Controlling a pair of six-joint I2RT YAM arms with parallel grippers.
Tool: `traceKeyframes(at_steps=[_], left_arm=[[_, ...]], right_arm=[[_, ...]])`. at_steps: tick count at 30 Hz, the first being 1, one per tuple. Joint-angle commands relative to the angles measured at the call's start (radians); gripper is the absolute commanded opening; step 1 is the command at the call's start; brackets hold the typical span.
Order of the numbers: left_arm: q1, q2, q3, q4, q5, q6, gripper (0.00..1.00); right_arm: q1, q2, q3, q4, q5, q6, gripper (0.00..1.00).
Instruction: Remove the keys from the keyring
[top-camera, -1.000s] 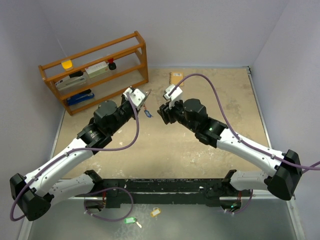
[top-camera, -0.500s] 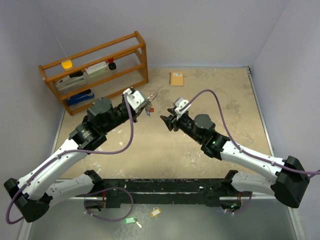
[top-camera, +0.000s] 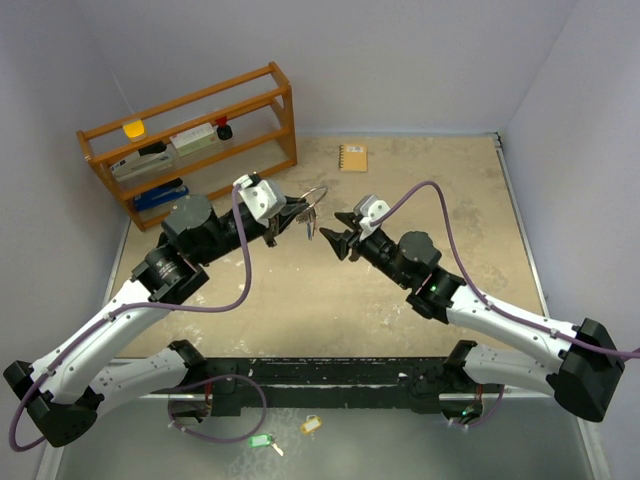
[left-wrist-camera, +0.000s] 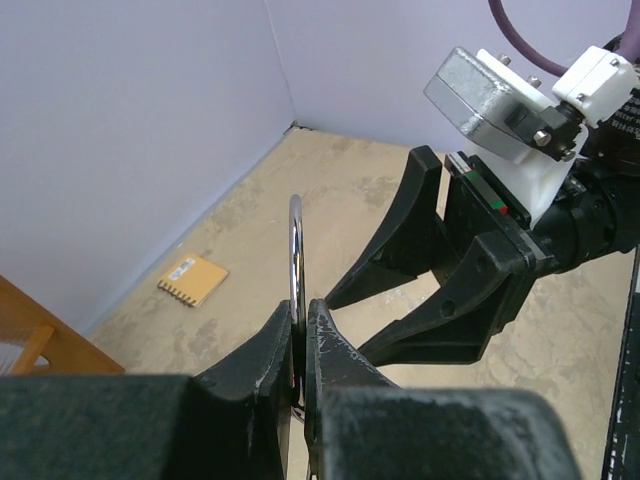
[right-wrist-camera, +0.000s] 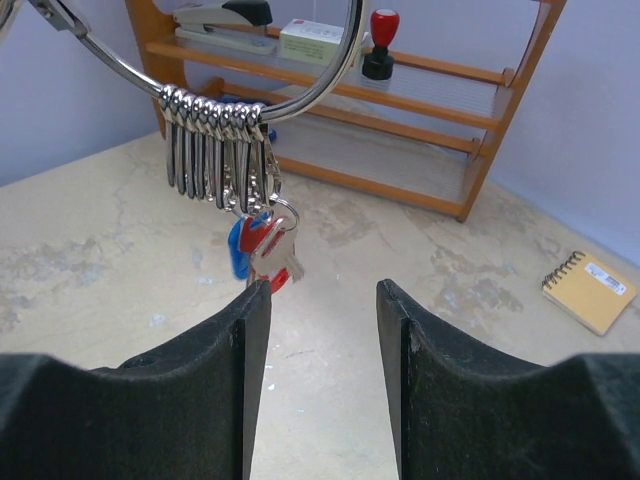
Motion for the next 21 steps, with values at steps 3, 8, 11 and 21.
traceKeyframes(at_steps=[3, 8, 11, 21], left_arm=[[-0.007, -0.027, 0.024, 0.109, 0.037, -0.038, 0.00], [-0.008, -0.033, 0.018, 0.121, 0.016, -0.041, 0.00], [-0.008, -0.031, 0.012, 0.128, 0.015, -0.045, 0.00], [-0.008, -0.032, -0.008, 0.164, 0.019, -0.063, 0.00]], right_arm=[[-0.003, -0.009, 0.024, 0.075, -0.032, -0.003, 0.49], [-0.002, -0.021, 0.020, 0.055, -0.056, 0.030, 0.48], [-0.002, -0.030, 0.013, 0.054, -0.060, 0.039, 0.47], [-0.002, -0.024, 0.041, 0.039, -0.063, 0.048, 0.37]])
